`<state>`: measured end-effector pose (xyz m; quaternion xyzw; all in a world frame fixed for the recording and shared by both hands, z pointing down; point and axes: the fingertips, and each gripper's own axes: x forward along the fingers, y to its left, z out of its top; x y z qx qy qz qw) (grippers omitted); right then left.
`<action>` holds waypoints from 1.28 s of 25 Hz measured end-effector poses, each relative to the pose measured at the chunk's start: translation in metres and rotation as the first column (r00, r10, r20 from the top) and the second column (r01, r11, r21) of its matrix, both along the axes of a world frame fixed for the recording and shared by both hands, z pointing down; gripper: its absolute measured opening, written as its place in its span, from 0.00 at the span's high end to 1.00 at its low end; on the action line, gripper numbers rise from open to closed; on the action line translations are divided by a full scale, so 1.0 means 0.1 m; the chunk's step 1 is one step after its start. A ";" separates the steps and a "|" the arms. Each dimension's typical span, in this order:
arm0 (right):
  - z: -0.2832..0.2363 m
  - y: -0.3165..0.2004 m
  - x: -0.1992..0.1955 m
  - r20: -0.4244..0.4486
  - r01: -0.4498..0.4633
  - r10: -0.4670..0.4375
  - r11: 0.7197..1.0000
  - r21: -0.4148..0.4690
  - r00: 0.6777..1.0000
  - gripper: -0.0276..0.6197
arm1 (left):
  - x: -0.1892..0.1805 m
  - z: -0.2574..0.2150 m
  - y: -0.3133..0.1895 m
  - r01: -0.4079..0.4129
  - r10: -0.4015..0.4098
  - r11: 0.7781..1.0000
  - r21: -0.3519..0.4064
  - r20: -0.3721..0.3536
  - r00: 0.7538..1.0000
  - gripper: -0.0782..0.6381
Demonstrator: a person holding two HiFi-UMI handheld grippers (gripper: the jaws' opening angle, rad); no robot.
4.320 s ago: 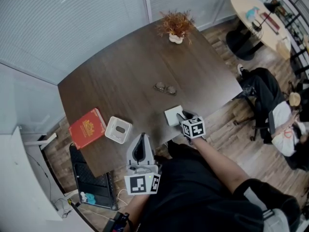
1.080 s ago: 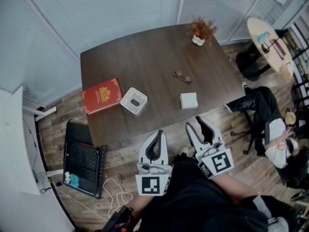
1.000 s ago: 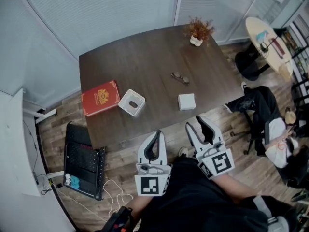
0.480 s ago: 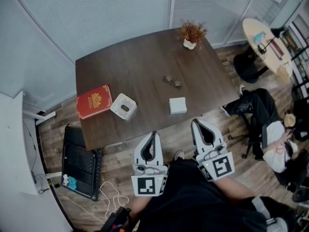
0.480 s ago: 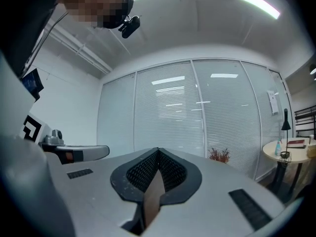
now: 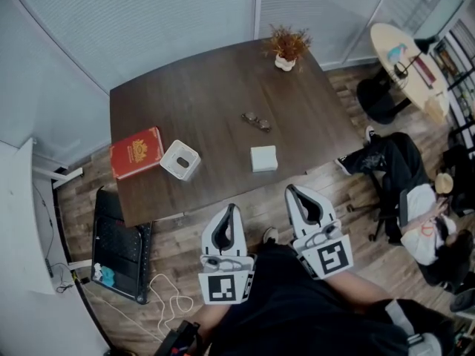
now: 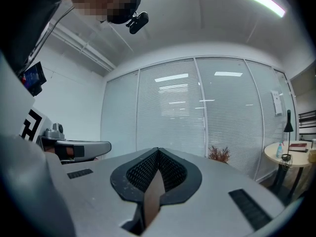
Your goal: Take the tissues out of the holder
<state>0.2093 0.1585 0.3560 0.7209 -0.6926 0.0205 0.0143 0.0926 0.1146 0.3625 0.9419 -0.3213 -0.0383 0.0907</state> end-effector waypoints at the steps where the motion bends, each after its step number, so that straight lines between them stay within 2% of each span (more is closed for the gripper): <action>1: 0.00 -0.01 -0.02 0.001 0.003 -0.003 1.000 0.002 1.000 0.94 | -0.01 0.01 0.00 0.004 -0.004 1.000 -0.002 0.004 1.000 0.90; 8: 0.01 -0.12 -0.23 -0.009 0.041 -0.041 0.999 0.012 0.999 0.94 | -0.16 0.02 -0.06 0.027 -0.027 1.000 -0.006 0.014 1.000 0.90; 14: -0.02 -0.16 -0.38 -0.043 0.037 -0.036 0.999 0.022 0.998 0.94 | -0.28 0.04 -0.13 0.027 -0.027 1.000 -0.011 0.012 1.000 0.90; 21: -0.01 -0.23 -0.49 -0.081 0.031 -0.031 1.000 -0.002 0.996 0.94 | -0.38 -0.07 -0.22 0.036 -0.036 0.999 0.026 0.001 0.999 0.90; 32: 0.00 -0.26 -0.58 -0.071 0.023 -0.023 1.000 -0.011 0.997 0.94 | -0.51 -0.02 -0.27 0.038 -0.038 0.999 0.003 -0.014 0.999 0.90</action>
